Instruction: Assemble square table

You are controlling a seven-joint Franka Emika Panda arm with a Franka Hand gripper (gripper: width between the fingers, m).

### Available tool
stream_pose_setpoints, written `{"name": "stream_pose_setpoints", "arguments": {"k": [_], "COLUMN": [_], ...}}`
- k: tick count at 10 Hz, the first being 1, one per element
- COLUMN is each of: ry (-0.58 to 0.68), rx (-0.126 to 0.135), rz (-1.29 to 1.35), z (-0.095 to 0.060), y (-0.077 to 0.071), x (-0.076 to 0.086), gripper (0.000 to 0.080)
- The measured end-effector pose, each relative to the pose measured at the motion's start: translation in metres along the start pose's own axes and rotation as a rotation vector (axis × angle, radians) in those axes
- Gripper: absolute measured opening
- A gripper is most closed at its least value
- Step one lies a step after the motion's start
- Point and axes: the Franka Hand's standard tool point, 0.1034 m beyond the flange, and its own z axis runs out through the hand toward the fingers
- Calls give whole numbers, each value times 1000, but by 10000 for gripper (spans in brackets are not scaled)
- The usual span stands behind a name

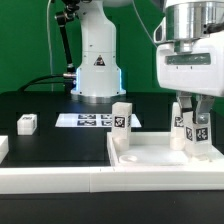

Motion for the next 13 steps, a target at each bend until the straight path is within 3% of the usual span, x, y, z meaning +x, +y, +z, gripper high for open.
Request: {"name": "stream_pose_setpoints", "arguments": {"k": [3,6,8,13], "ry": [-2,-1,1,6], "rx": [-2,-1,-3,-4], "rz": [232,235,117,-308], "z": [0,0,1,4], "y": [-1,-1,-1,0], "x": [-6,-6,-6,-4], "gripper": [290,290,612,649]}}
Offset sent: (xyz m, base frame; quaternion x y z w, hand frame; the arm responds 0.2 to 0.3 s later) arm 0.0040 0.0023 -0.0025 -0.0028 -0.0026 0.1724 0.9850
